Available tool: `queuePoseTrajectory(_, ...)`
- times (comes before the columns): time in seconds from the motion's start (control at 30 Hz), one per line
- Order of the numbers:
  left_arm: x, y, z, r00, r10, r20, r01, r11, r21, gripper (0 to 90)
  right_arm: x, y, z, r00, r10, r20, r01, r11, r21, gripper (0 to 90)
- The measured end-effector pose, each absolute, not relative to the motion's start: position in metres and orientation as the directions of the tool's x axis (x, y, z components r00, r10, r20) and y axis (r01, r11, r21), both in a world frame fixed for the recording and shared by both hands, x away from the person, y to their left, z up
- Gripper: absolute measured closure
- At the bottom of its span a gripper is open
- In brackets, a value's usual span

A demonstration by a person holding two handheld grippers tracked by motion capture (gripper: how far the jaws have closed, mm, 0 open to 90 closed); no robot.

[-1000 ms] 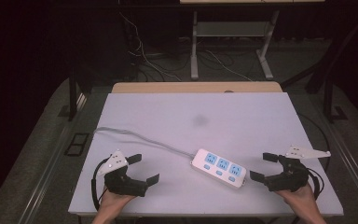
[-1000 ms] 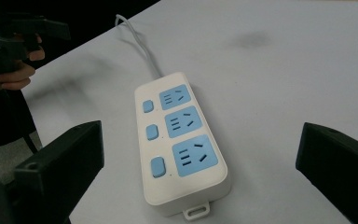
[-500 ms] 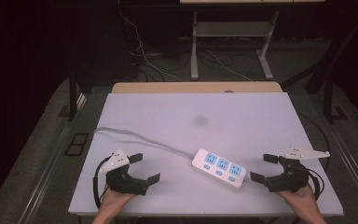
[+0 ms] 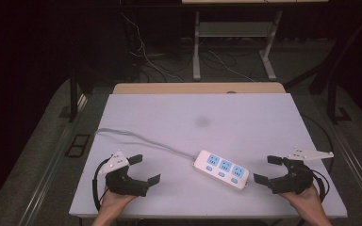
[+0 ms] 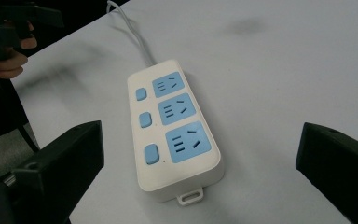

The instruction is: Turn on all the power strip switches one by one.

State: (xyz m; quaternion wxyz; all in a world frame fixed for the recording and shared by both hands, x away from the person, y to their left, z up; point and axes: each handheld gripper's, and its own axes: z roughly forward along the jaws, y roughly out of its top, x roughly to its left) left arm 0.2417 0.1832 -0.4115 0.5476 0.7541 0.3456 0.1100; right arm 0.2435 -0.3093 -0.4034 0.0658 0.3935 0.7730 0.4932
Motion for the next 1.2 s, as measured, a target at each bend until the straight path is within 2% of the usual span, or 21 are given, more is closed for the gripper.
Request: queuePoseTrajectory(1.2, 0.241, 0.183, -0.412, 0.734, 0.644, -0.216, 0.405, -0.160, 0.900, 0.0, 0.272, -0.275, -0.375, -0.768, 0.606, 0.207, 0.527, 0.415, 0.741, 0.8)
